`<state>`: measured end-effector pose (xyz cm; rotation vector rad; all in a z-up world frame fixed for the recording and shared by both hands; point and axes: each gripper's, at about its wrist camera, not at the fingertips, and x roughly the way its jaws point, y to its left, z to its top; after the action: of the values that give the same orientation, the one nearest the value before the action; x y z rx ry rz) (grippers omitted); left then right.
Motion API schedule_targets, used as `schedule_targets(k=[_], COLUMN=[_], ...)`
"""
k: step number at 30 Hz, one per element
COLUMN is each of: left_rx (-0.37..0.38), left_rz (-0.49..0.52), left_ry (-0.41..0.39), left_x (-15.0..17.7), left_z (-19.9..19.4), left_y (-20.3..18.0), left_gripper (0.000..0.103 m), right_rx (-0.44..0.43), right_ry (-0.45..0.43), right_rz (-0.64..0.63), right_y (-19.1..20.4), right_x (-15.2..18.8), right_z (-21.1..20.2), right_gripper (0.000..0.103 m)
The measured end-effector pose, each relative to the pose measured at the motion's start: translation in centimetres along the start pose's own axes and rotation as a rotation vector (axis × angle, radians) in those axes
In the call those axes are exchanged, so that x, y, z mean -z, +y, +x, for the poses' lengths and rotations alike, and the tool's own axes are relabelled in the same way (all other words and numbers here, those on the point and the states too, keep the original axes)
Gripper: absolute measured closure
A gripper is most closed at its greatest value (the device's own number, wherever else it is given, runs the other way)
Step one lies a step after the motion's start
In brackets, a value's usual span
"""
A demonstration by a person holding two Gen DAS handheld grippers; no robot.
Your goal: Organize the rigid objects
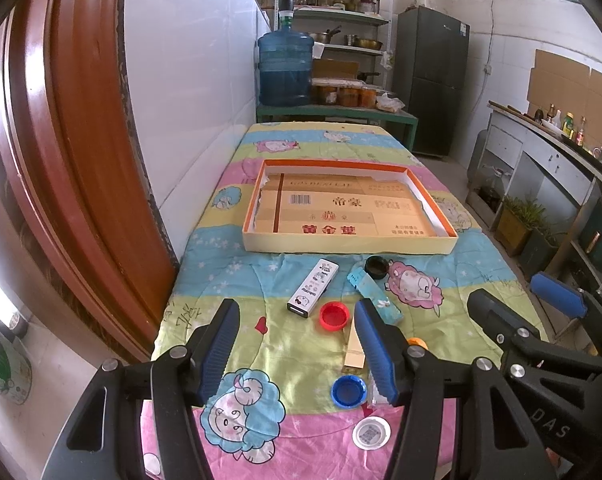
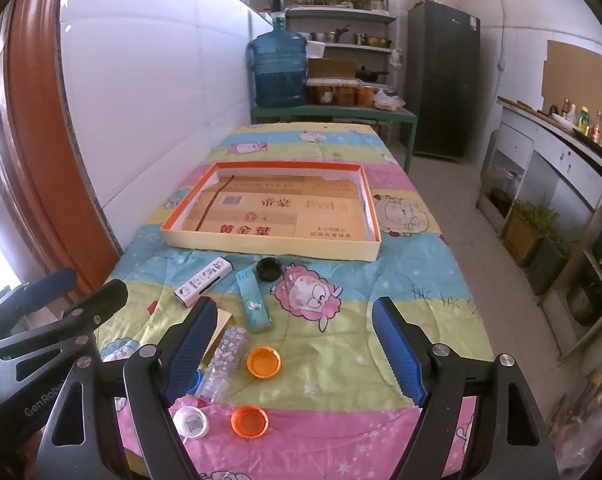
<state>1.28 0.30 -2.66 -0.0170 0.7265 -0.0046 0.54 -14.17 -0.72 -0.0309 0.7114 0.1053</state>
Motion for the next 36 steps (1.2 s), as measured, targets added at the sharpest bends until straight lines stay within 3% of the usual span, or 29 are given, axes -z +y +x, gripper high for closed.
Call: schedule_targets(k=[36], left_rx=[0.002], left_rz=[-0.008], left_ry=[0.013], left_x=[0.93], left_z=[0.77], left_y=[0.16], left_gripper=[0.043], right_rx=[0.0], right_ry=[0.004], right_rz=[-0.001], right_y=[0.02], right_x=[0.07], right_z=[0.31], right_gripper=[0.022])
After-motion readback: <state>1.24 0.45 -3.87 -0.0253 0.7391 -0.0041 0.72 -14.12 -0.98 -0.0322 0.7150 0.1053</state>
